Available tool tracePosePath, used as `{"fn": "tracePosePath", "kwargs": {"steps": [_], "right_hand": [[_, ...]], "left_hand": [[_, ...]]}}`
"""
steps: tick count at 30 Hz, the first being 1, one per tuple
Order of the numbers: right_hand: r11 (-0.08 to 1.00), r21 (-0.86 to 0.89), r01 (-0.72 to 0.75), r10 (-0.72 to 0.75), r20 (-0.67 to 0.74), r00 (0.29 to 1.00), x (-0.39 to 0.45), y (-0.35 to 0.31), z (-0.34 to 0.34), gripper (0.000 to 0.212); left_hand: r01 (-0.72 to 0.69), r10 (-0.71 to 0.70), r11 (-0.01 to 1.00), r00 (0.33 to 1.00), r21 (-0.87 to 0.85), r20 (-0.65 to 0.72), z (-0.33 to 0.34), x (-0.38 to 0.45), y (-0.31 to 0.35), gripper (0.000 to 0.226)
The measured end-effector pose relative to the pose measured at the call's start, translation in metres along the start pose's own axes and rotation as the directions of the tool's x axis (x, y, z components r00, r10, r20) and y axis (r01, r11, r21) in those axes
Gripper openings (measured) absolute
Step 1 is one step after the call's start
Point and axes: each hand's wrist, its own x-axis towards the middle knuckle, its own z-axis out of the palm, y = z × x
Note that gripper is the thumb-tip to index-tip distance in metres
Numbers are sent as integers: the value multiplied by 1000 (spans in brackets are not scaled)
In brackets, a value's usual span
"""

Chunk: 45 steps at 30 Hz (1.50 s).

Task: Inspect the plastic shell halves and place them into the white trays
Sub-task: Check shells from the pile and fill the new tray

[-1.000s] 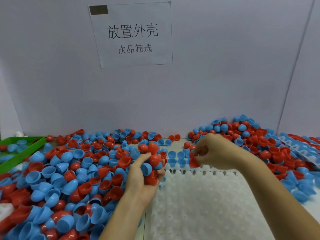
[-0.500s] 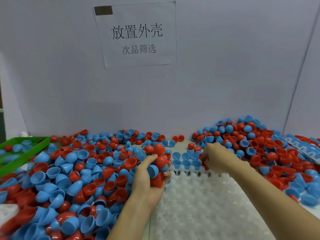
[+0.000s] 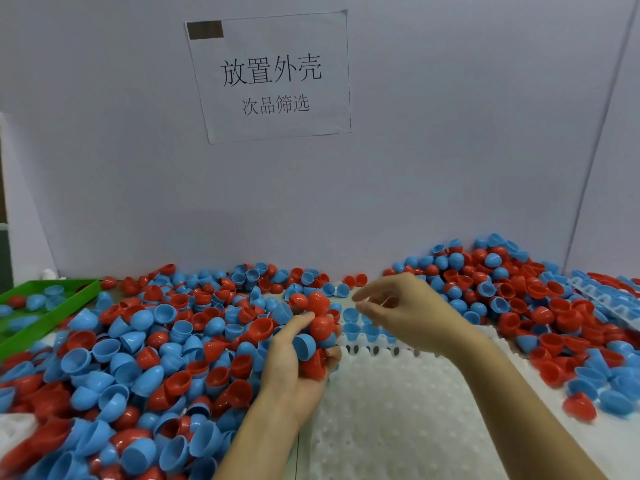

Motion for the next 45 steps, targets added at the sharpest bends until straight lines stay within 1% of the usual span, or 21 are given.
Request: {"fn": "tracePosePath", "kwargs": {"steps": [3,5,7,11,14,17,19,20,22,24,26,28,31,33,35,36,38,40,41,43,45], "right_hand": [[996,78,34,-34,-10,999,-9,-10,21,16],[980,197,27,-17,-55,998,-12,-9,30,15],[946,323,20,3,-71,998,-12,-8,35,14],[871,488,-62,60,19,998,-13,-9,38,14],[842,530,-95,83,47,995,-14,-12,39,14],[848,515,-126,121,43,992,-14,-12,36,16],[819,544,-184,159,93,983,-13,-11,33,17],[780,585,-223,173,142,975,-13,-10,31,19],[668,685,-290,161,247,956,-13,-10,29,22],[574,750,-328,156,294,943,-13,-11,29,21],[478,812,-335,147,302,942,-12,-12,29,19],[397,861,-318,129,290,948,-11,-12,28,20],[341,901,-267,152,228,962,-11,-11,24,24],[350,907,-233,195,173,965,-11,-10,24,29],[399,891,-215,218,135,967,-12,-10,26,35],[455,867,-205,208,120,971,-13,-10,27,36],[598,781,-179,165,98,981,-14,-12,29,34],[724,671,-159,144,79,986,-15,-14,30,29],[768,623,-150,145,60,988,-15,-15,31,26],[817,564,-119,140,6,990,-15,-15,33,18],[831,550,-86,123,-30,992,-15,-15,34,8]], "left_hand": [[-7,5,999,999,32,50,0,0,-1,14],[-6,1,998,997,57,79,1,-1,-2,23],[-12,4,997,996,82,90,1,0,-3,32],[-32,21,991,996,133,82,0,0,-5,34],[-45,32,985,996,166,80,-1,0,-5,33],[-76,66,970,997,232,48,-2,1,-6,24],[-93,87,960,996,263,34,-2,1,-7,21],[-97,92,957,995,274,30,-2,2,-8,21],[-98,94,953,995,288,28,-2,1,-8,26],[-94,88,958,996,272,35,0,0,-7,28],[-87,80,971,996,221,41,2,-2,-6,24],[-88,87,984,996,157,18,3,-3,-5,26],[-80,82,989,997,124,-5,2,-3,-4,25],[-64,64,990,998,127,10,3,-3,-4,26],[-60,58,990,998,127,18,3,-3,-5,23],[-65,64,989,998,131,13,3,-3,-5,19],[-76,76,985,997,156,9,2,-2,-5,13],[-73,73,980,997,184,5,1,-2,-5,14],[-69,71,979,997,192,-3,1,-2,-4,15],[-65,69,977,998,201,-13,1,-3,-4,16],[-65,71,977,997,204,-20,2,-3,-4,18]]}}
